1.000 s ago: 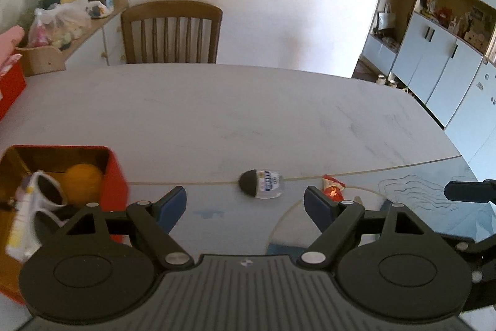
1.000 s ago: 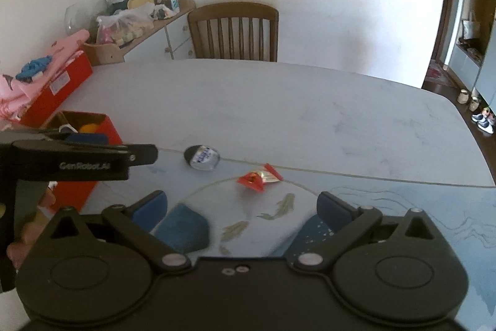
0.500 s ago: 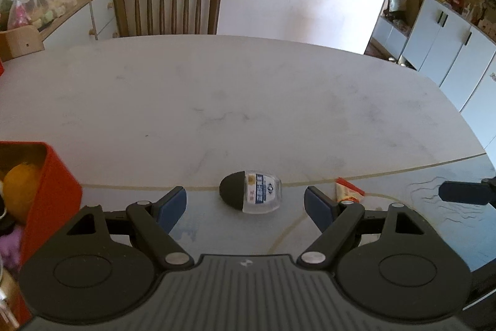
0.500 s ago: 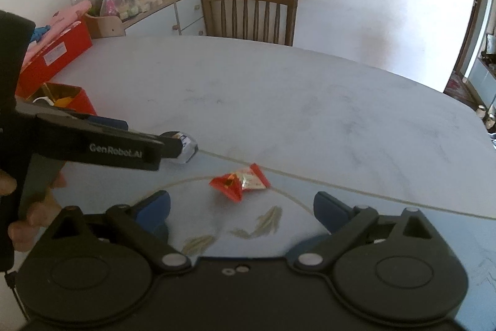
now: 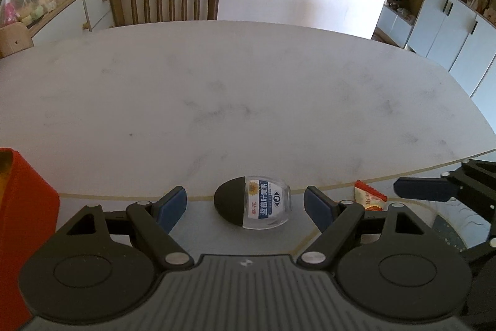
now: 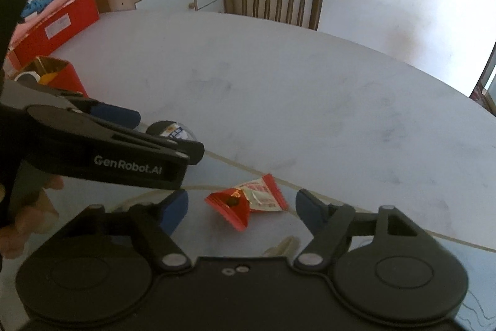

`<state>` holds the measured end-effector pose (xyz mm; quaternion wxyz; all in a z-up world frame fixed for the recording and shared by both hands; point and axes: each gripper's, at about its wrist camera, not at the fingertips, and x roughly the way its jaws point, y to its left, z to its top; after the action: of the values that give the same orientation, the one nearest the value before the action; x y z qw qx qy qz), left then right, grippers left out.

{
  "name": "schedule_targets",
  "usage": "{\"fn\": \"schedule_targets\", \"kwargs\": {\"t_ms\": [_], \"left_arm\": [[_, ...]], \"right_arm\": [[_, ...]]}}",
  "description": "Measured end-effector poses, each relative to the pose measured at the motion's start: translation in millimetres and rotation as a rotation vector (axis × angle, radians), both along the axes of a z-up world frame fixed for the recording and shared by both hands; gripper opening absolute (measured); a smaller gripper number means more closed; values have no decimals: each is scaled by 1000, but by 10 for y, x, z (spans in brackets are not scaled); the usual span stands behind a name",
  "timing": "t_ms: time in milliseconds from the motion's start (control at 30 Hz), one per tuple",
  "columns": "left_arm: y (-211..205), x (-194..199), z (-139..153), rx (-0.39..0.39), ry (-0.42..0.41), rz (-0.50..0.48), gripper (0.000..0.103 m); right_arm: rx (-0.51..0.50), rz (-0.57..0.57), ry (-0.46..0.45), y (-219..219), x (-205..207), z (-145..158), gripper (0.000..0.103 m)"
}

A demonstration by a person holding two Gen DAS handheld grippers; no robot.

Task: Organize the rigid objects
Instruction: 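Grasp the black roll-on bottle with the left gripper while the right grasps the red wrapper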

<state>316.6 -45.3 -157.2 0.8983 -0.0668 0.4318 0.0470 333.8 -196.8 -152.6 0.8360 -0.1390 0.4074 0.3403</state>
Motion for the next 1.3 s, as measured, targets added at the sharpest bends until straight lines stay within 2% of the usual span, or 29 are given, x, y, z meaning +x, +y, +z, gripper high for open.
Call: {"fn": "schedule_targets", "kwargs": {"t_ms": [67, 333, 533, 567, 600, 900, 1300], "left_arm": [[-7, 11, -9, 6, -6, 1, 81], [-38, 4, -21, 23, -21, -13, 53], [-72, -21, -13, 39, -19, -17, 53], [-73, -26, -11, 40, -18, -17, 53], [-80, -21, -7, 40, -15, -15, 53], [-78, -156, 75, 31, 0, -5, 53], [-67, -484, 420, 13, -21, -18, 53]], "right_arm": [[-4, 2, 5, 17, 11, -34, 70], [-15, 3, -37, -15, -37, -31, 51], [-28, 7, -70, -39, -89, 1, 34], [-38, 5, -80, -39, -103, 2, 23], [-48, 2, -84, -38, -114, 1, 19], [-15, -29, -77, -183, -187, 102, 19], [45, -24, -69, -278, -469, 464, 20]]}}
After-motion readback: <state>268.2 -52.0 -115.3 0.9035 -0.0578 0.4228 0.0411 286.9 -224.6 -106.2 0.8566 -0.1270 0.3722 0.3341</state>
